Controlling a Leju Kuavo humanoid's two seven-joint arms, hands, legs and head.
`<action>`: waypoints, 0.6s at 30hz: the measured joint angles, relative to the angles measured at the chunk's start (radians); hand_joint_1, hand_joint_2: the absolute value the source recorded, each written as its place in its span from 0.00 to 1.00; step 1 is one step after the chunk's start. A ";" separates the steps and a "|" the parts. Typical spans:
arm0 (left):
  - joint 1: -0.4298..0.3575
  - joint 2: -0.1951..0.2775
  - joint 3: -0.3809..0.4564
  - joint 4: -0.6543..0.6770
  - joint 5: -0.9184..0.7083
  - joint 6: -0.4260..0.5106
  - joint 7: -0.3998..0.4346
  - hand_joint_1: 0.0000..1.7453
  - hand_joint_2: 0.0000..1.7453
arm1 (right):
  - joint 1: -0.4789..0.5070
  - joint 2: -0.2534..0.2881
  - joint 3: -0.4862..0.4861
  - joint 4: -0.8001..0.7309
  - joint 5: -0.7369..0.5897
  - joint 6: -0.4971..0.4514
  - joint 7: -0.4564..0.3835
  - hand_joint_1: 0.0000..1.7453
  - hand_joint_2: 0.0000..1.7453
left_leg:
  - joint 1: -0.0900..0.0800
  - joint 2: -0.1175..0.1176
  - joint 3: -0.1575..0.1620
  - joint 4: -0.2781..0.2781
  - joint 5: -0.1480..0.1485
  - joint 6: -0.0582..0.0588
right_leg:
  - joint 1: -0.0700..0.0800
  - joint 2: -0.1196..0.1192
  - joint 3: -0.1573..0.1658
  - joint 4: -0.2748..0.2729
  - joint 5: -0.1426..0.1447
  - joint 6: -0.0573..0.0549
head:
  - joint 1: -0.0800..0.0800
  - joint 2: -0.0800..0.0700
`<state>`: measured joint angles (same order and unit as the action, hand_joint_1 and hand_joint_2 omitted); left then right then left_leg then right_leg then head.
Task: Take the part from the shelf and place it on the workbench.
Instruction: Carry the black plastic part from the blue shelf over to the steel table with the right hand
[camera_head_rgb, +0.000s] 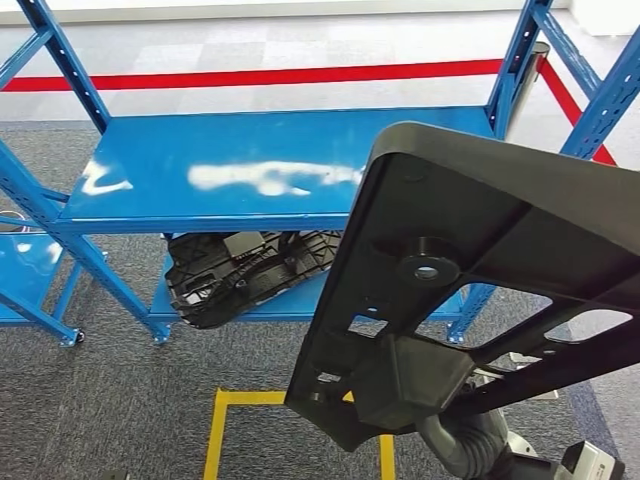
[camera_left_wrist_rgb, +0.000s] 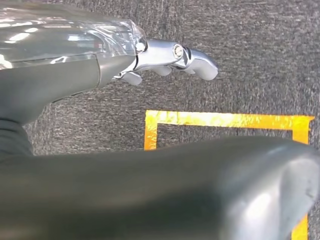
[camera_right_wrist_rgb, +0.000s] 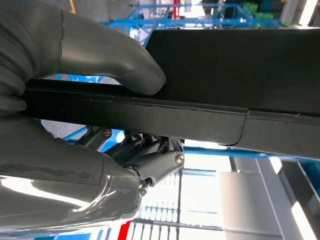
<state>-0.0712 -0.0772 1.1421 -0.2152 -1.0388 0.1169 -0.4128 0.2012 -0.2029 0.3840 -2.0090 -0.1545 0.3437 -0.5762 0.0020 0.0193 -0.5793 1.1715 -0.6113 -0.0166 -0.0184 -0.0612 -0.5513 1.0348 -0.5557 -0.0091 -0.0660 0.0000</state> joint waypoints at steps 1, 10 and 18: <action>-0.002 0.001 0.001 0.000 0.000 -0.001 0.001 0.00 1.00 | -0.008 0.000 0.000 0.003 -0.004 0.006 0.002 1.00 1.00 | -0.004 0.015 0.030 -0.066 0.031 0.006 | 0.002 -0.007 0.001 0.001 -0.001 0.002 | 0.000 0.000; -0.024 0.003 0.002 0.000 -0.002 0.003 0.015 0.00 1.00 | -0.082 0.014 -0.001 0.072 -0.021 0.047 0.008 1.00 1.00 | -0.004 -0.009 0.050 -0.170 0.075 0.047 | 0.003 0.045 -0.063 0.151 -0.098 0.035 | 0.001 0.000; -0.032 0.002 0.004 0.000 0.004 -0.010 0.020 0.00 1.00 | -0.103 0.019 0.001 0.114 -0.021 0.068 0.010 1.00 1.00 | -0.005 -0.097 0.035 -0.147 0.071 0.034 | -0.004 0.118 -0.003 0.021 0.001 0.034 | 0.000 0.000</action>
<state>-0.1030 -0.0755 1.1463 -0.2152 -1.0351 0.1071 -0.3928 0.0983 -0.1842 0.3850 -1.8954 -0.1754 0.4118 -0.5666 -0.0027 -0.0777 -0.5442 1.0242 -0.5403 0.0175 -0.0225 0.0563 -0.5541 1.0554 -0.5542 0.0249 -0.0656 0.0000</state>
